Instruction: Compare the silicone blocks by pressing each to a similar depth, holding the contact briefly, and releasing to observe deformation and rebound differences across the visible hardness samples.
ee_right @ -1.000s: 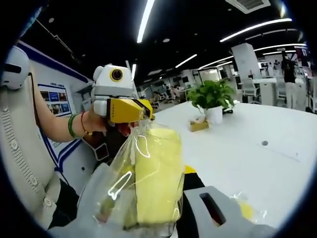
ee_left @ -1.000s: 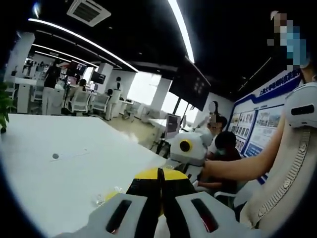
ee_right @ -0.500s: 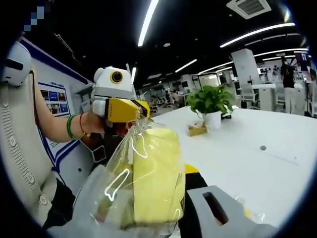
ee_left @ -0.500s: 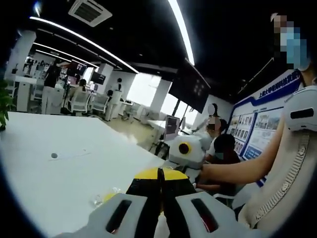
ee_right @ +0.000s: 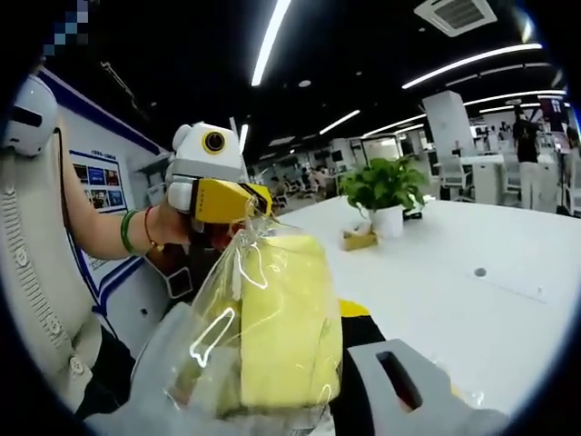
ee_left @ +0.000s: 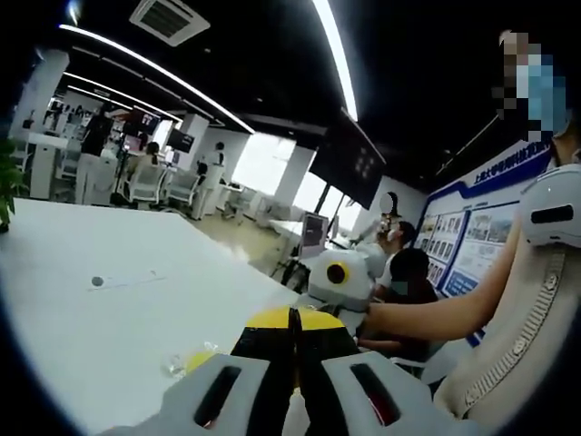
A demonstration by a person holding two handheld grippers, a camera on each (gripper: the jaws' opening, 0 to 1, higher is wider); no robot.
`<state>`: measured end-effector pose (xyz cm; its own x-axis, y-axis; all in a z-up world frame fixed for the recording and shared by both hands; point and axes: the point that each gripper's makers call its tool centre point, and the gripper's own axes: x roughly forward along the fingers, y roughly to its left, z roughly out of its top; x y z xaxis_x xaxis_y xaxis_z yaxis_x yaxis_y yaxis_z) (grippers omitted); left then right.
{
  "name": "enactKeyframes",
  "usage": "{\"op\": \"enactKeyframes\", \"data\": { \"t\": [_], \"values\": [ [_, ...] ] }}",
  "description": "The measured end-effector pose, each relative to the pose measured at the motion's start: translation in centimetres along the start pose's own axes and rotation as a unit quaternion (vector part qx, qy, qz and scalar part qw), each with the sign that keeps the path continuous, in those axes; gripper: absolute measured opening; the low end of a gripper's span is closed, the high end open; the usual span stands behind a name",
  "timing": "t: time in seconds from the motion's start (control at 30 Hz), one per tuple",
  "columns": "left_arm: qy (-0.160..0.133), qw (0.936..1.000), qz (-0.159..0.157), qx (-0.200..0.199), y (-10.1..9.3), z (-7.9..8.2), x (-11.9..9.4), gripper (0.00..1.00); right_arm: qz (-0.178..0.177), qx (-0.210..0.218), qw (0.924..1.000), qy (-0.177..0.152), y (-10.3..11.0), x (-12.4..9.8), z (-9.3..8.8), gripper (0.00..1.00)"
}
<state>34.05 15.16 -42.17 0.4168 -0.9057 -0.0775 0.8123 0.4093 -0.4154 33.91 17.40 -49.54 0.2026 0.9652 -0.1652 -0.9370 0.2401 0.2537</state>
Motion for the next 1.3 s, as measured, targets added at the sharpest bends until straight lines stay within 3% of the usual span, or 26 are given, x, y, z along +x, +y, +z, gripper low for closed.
{"op": "enactKeyframes", "data": {
  "t": [0.87,1.3],
  "values": [
    [-0.009,0.9999,0.003,-0.010,0.4,-0.1,-0.3,0.00,-0.002,0.016,0.9999,0.004,-0.1,0.3,-0.2,0.28],
    [-0.008,0.9995,0.015,-0.027,1.1,-0.8,-0.7,0.00,-0.016,0.033,0.9993,0.007,-0.5,0.3,-0.5,0.38]
  ]
}}
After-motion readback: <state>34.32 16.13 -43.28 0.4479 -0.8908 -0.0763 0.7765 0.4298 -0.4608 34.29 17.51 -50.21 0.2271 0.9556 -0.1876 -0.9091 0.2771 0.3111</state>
